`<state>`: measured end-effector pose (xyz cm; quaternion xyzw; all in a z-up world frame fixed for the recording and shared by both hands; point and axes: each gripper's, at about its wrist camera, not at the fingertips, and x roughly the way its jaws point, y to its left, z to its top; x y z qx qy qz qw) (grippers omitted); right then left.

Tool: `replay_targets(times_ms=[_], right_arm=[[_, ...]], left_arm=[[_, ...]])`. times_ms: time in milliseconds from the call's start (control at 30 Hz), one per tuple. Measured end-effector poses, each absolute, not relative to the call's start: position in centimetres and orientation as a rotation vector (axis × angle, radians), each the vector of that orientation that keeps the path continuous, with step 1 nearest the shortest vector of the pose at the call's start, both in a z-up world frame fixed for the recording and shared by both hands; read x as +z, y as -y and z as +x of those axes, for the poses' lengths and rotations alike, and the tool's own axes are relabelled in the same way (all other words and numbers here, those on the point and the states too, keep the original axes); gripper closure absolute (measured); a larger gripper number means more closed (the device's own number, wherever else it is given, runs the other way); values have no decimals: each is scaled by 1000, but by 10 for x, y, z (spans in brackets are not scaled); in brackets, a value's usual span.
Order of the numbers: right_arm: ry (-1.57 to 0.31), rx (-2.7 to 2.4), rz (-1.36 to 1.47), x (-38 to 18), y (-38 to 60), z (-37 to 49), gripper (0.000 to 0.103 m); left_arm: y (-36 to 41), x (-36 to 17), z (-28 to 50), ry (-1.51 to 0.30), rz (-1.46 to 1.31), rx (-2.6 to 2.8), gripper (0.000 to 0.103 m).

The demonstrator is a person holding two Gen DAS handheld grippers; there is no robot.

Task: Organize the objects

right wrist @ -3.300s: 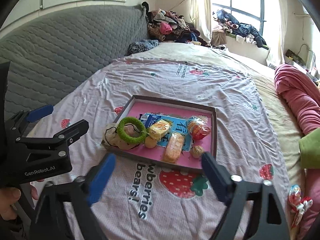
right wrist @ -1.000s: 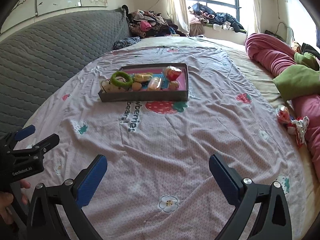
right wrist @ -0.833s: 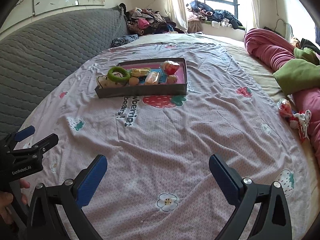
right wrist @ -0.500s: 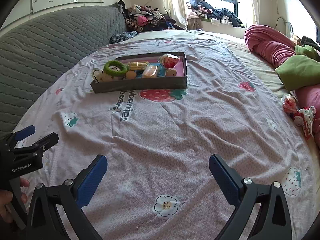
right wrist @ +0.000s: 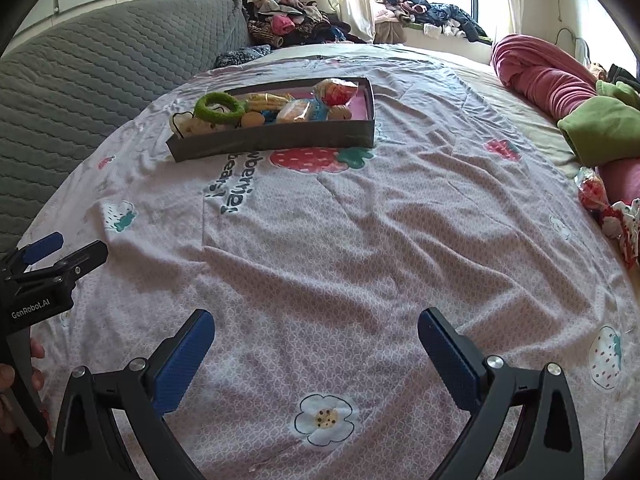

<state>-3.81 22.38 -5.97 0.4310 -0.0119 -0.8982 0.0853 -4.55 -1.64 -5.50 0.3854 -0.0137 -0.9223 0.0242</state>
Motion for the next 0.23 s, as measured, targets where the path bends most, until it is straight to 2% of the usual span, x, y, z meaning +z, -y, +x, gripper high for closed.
replay_targets(times_ms=[233], right_arm=[[20, -2675, 1299, -63, -222, -42, 0]], left_arm=[[14, -55, -46, 61, 1166, -2867, 0]])
